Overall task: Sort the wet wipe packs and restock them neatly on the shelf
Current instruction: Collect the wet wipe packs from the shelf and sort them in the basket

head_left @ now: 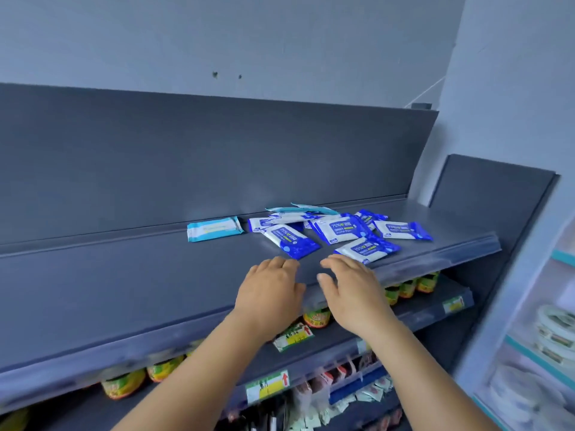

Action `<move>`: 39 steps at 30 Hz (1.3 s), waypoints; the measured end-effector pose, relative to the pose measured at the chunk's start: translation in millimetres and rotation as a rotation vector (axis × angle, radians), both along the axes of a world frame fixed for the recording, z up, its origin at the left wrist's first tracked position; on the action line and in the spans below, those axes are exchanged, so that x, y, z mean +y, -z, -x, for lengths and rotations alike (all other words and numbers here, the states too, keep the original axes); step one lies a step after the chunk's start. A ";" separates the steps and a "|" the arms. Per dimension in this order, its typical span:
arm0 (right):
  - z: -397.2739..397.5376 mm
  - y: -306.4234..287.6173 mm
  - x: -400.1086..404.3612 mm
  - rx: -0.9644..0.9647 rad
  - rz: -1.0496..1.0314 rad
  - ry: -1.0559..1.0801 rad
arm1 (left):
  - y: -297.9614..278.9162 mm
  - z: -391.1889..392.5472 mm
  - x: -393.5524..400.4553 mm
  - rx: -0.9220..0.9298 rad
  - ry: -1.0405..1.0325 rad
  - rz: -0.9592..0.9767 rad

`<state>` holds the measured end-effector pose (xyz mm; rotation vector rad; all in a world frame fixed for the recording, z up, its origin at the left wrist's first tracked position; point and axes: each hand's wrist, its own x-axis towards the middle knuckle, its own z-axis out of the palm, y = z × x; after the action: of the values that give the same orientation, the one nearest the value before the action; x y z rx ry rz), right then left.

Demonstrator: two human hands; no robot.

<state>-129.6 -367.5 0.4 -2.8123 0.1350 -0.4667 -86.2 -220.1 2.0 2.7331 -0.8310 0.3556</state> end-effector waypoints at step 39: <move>-160.5 -19.9 -59.5 0.539 0.114 -0.029 | 4.3 -158.9 16.3 0.389 -0.159 -0.174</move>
<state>30.9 -427.0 20.3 -2.9742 0.1810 0.3092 72.7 -203.8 -2.3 2.8944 -0.5635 -0.2280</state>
